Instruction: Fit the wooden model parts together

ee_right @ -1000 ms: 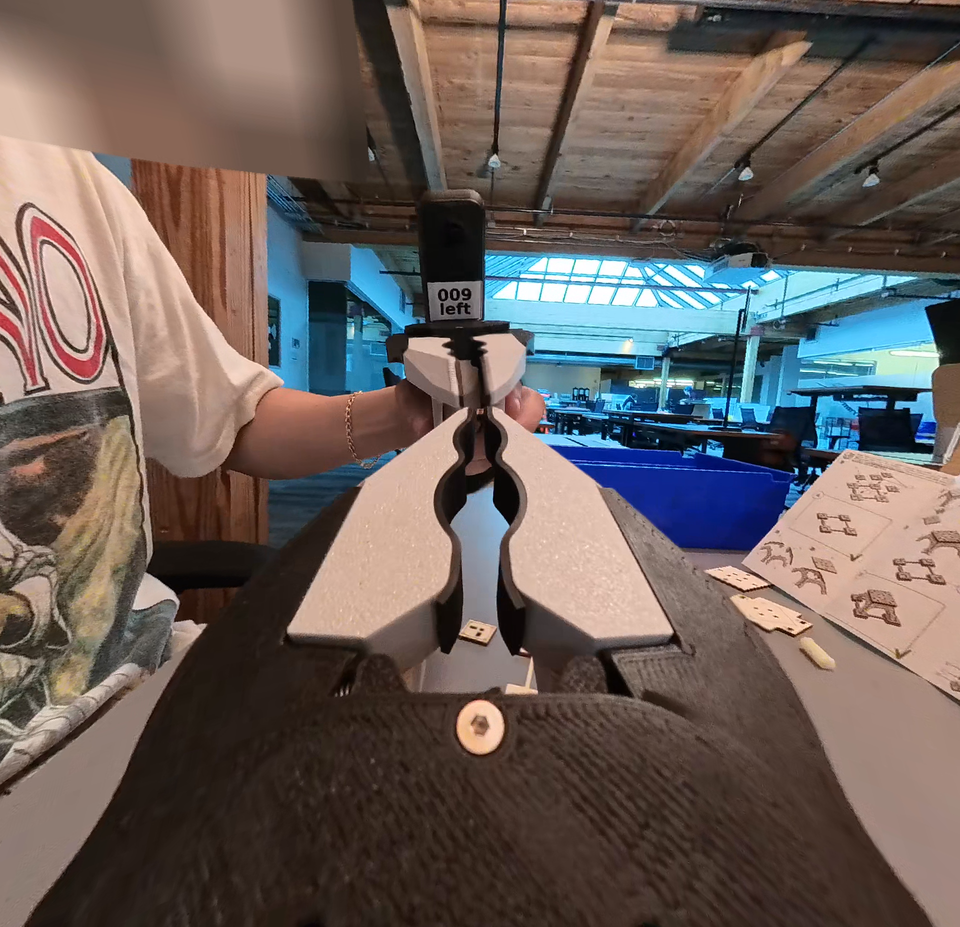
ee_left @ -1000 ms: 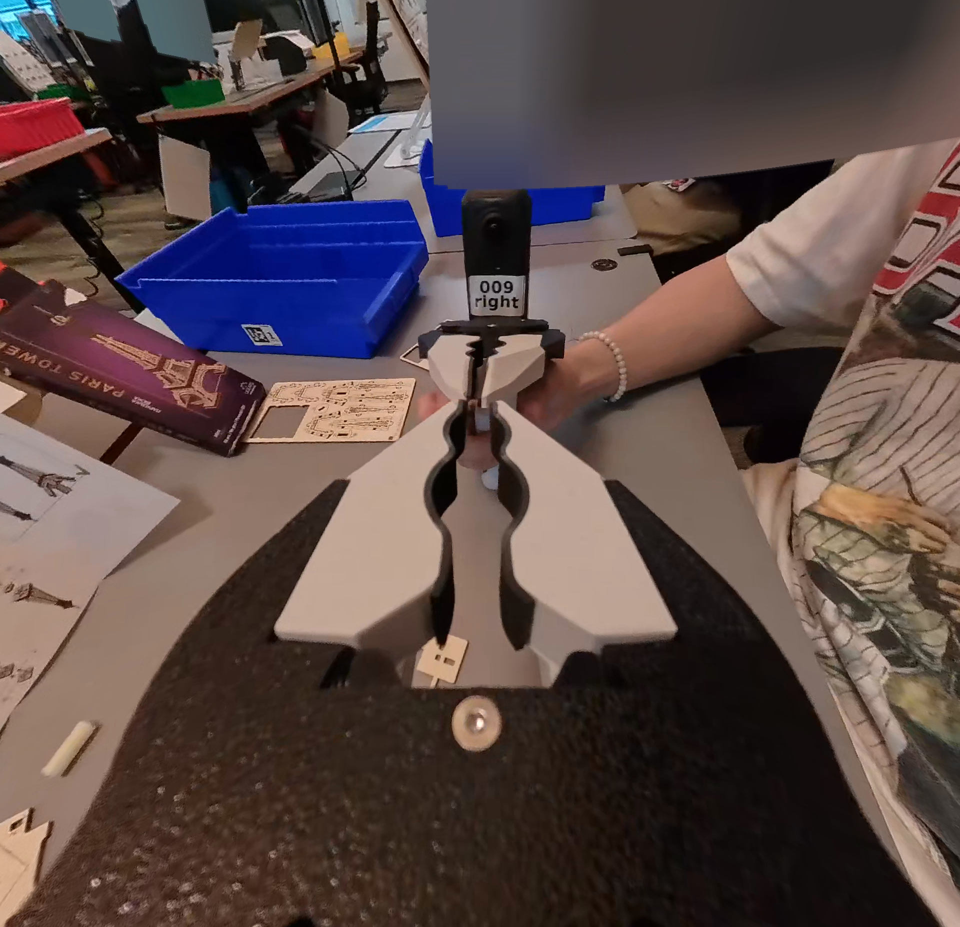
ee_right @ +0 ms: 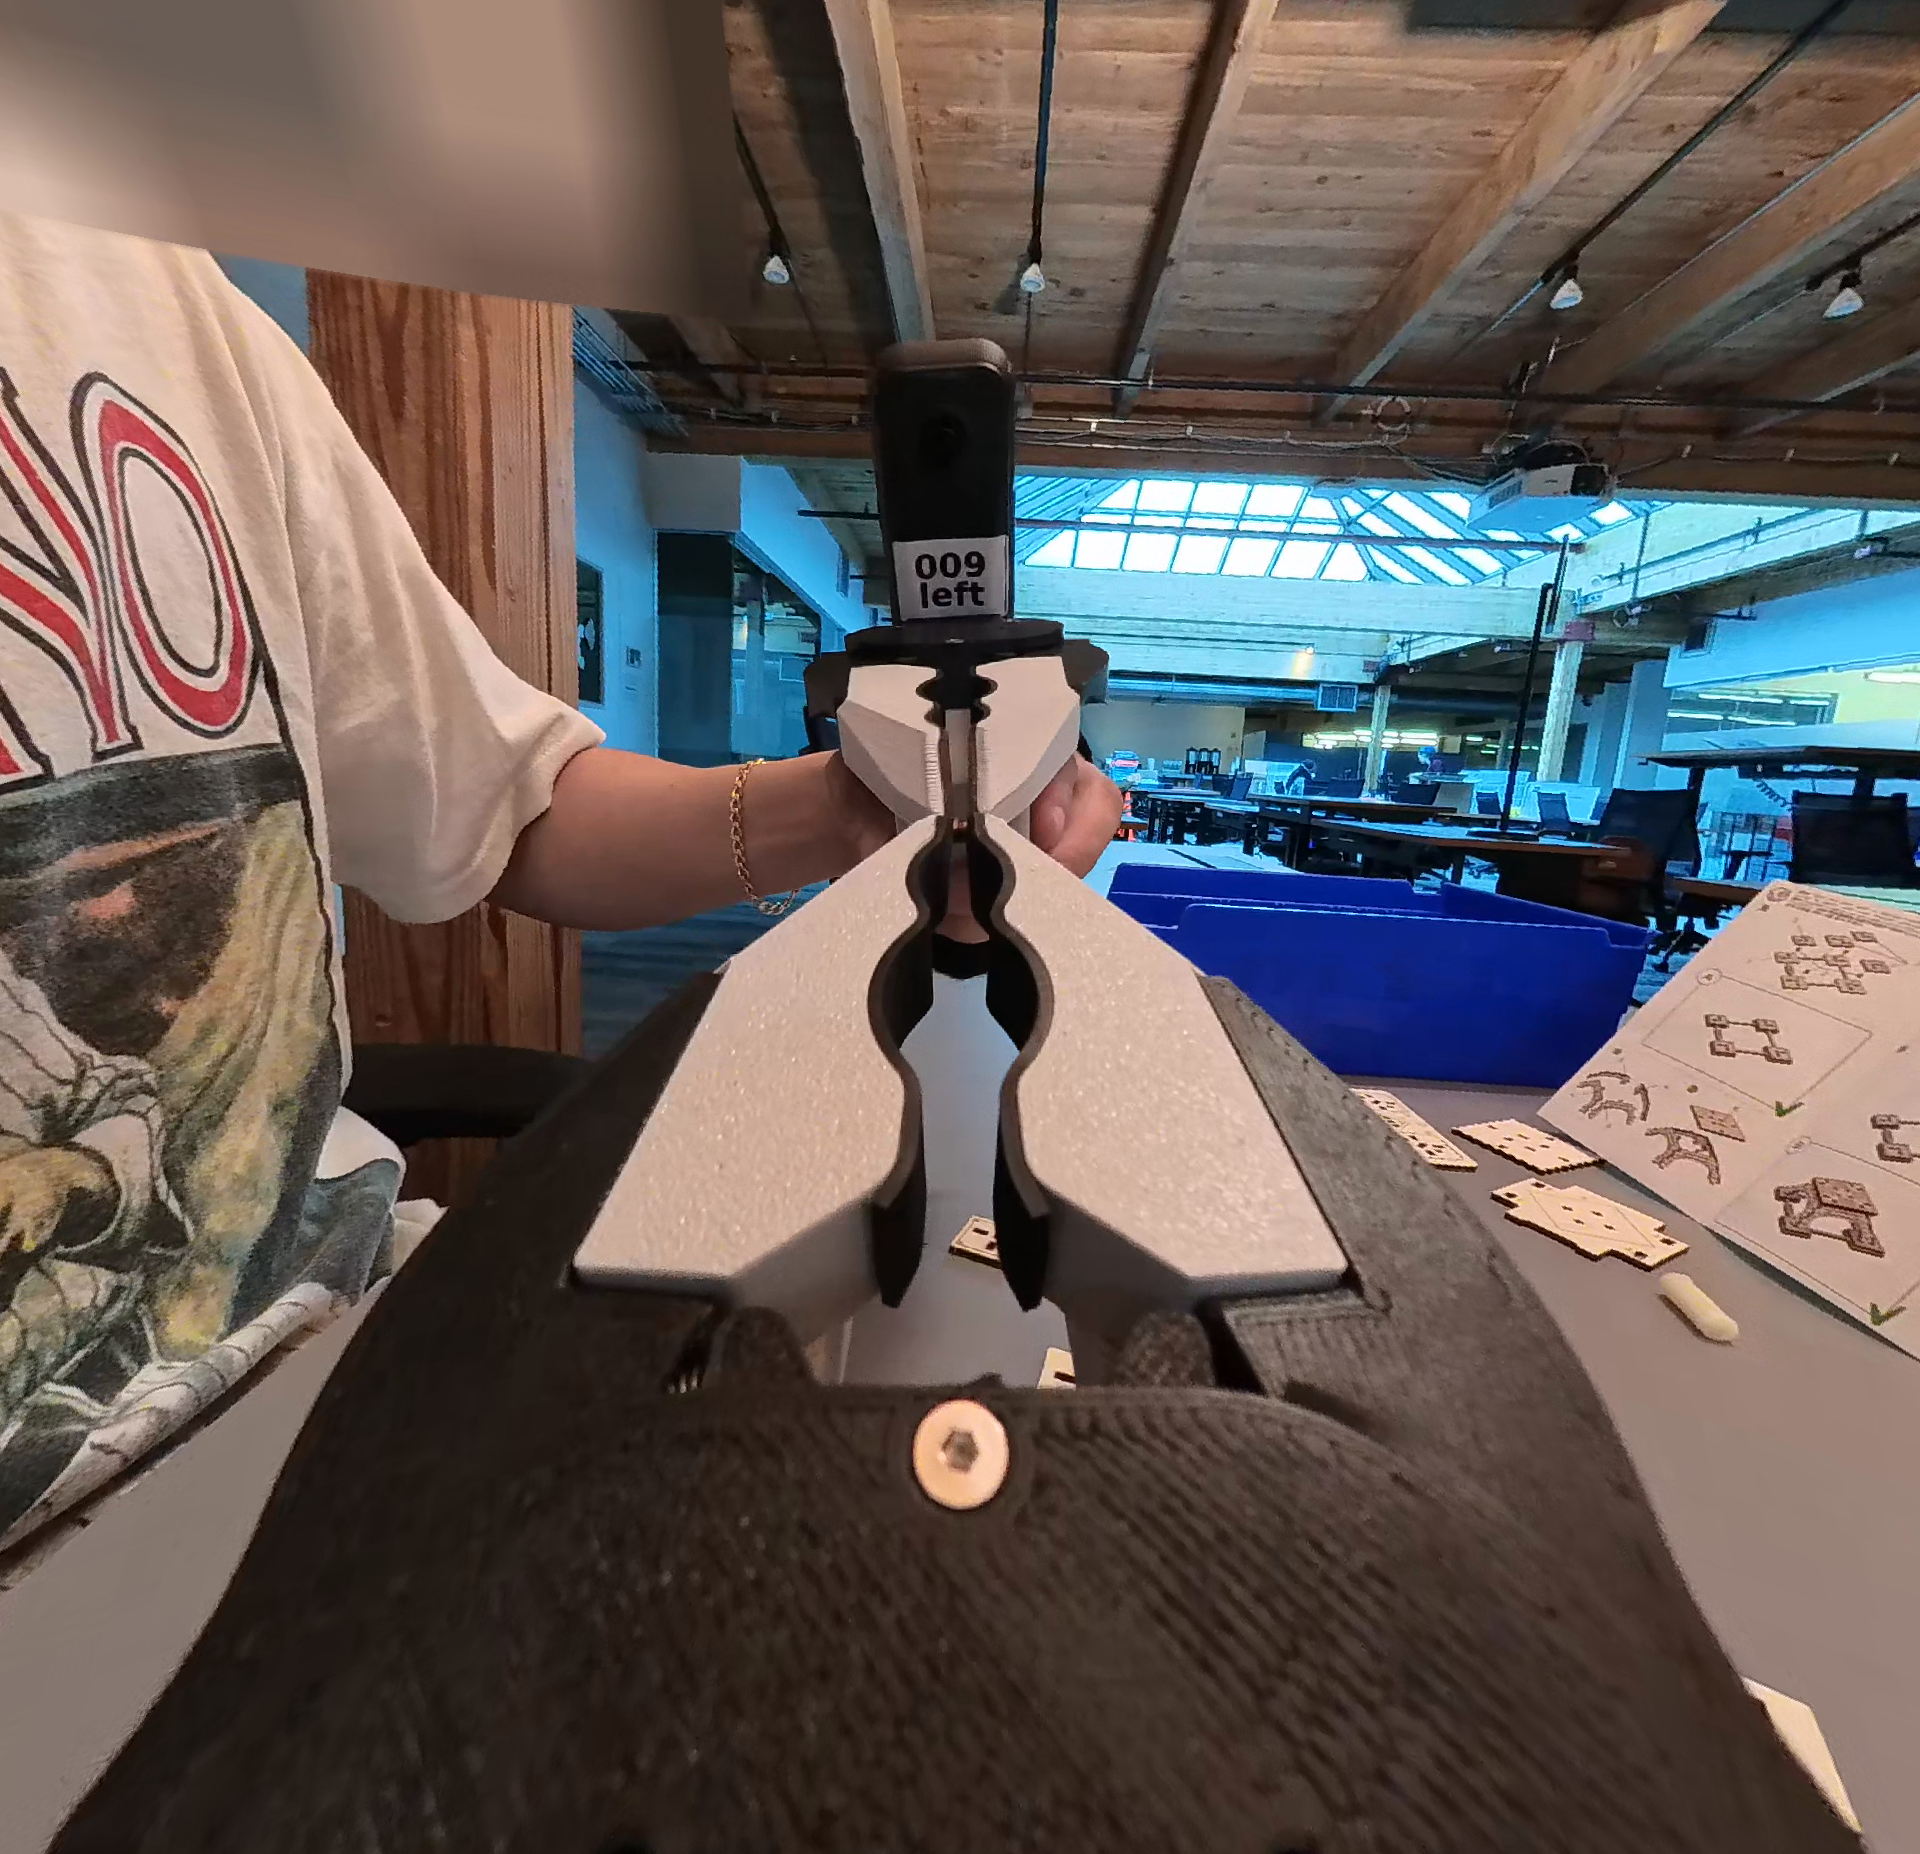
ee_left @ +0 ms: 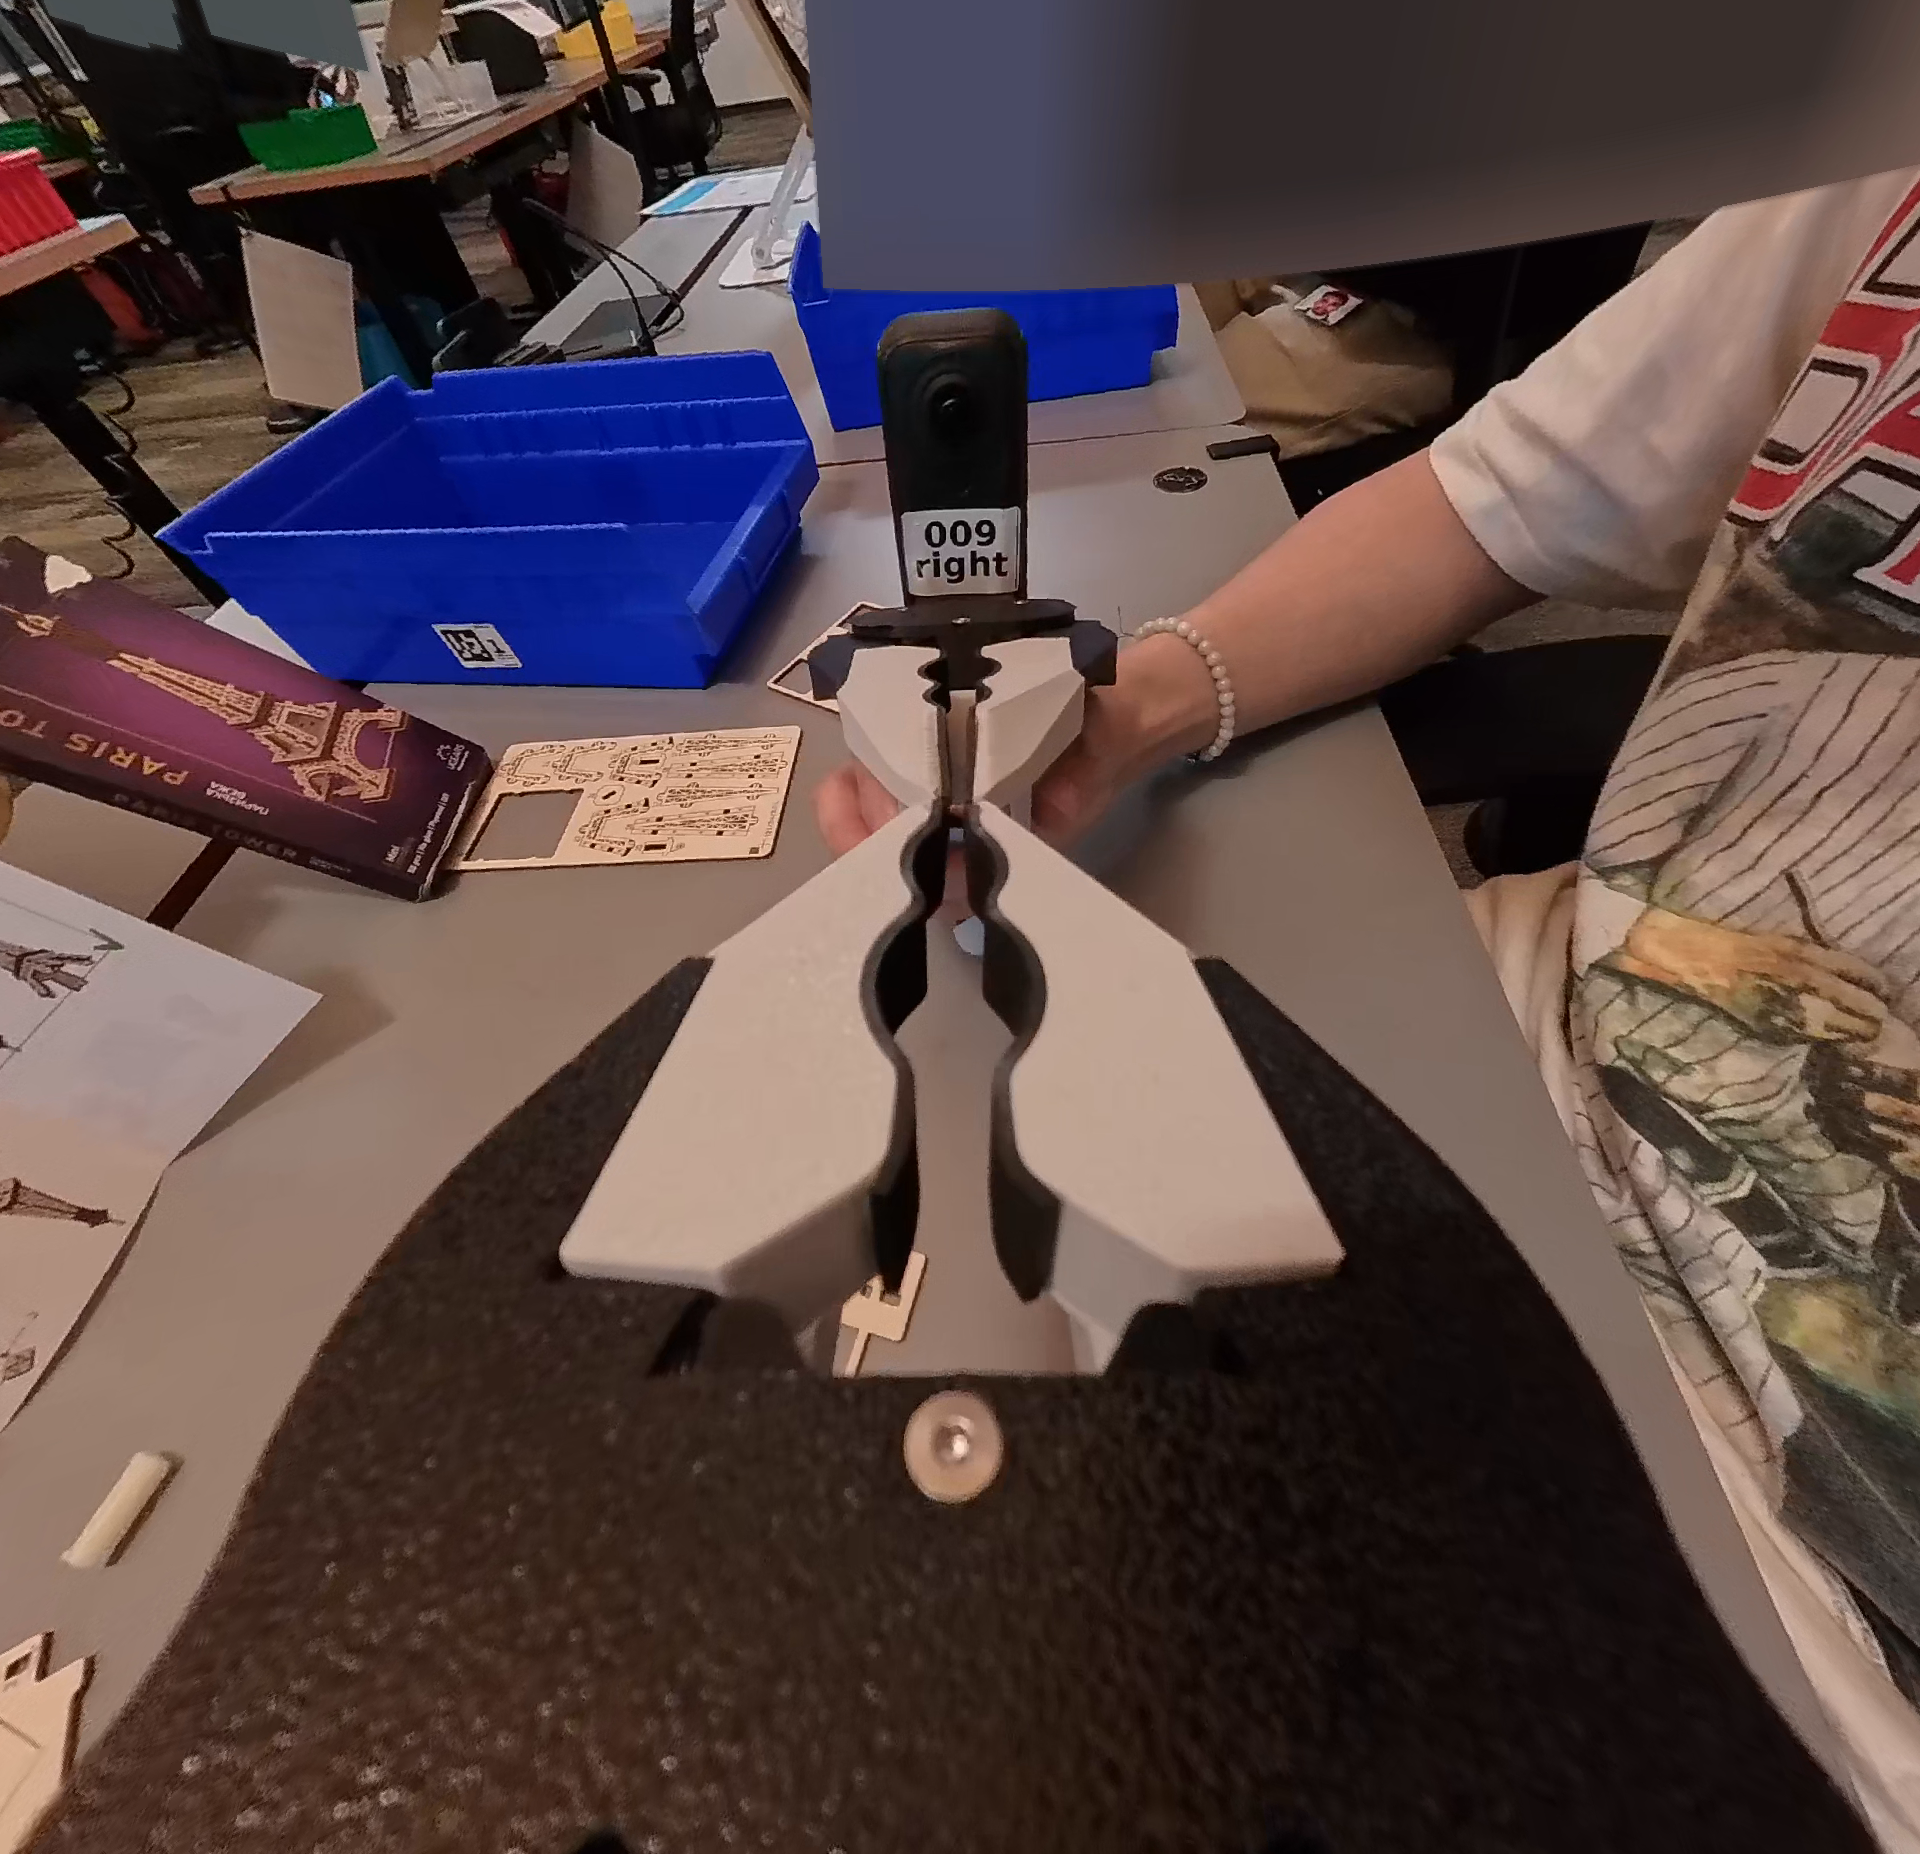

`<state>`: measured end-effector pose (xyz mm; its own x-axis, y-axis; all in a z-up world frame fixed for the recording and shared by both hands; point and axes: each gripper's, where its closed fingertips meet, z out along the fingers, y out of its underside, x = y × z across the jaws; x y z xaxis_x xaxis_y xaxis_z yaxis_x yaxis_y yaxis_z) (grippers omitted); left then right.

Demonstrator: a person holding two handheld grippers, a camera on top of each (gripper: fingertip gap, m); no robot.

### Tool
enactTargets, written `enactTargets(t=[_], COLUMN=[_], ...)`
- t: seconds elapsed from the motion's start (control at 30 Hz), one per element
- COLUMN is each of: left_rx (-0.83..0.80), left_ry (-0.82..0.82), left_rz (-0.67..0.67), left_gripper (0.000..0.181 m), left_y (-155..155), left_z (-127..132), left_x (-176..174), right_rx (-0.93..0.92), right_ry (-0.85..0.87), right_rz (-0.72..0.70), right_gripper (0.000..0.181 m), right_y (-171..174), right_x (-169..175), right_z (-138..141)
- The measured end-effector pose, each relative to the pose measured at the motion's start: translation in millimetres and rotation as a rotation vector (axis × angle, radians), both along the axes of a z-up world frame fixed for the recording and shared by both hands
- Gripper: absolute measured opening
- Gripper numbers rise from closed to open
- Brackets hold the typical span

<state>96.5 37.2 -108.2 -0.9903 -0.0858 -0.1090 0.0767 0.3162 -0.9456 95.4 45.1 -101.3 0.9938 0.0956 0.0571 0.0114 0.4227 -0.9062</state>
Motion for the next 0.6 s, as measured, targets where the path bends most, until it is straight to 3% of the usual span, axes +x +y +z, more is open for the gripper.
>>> enactTargets(t=[0.6], left_rx=[0.016], left_ry=[-0.008], left_rz=[-0.009], left_gripper=[0.000], left_y=[0.3], left_z=[-0.4], left_x=[-0.7], right_rx=[-0.002], right_ry=[0.004], right_rz=[0.005], right_gripper=[0.001], right_y=[0.8], right_x=[-0.8], right_z=[-0.4])
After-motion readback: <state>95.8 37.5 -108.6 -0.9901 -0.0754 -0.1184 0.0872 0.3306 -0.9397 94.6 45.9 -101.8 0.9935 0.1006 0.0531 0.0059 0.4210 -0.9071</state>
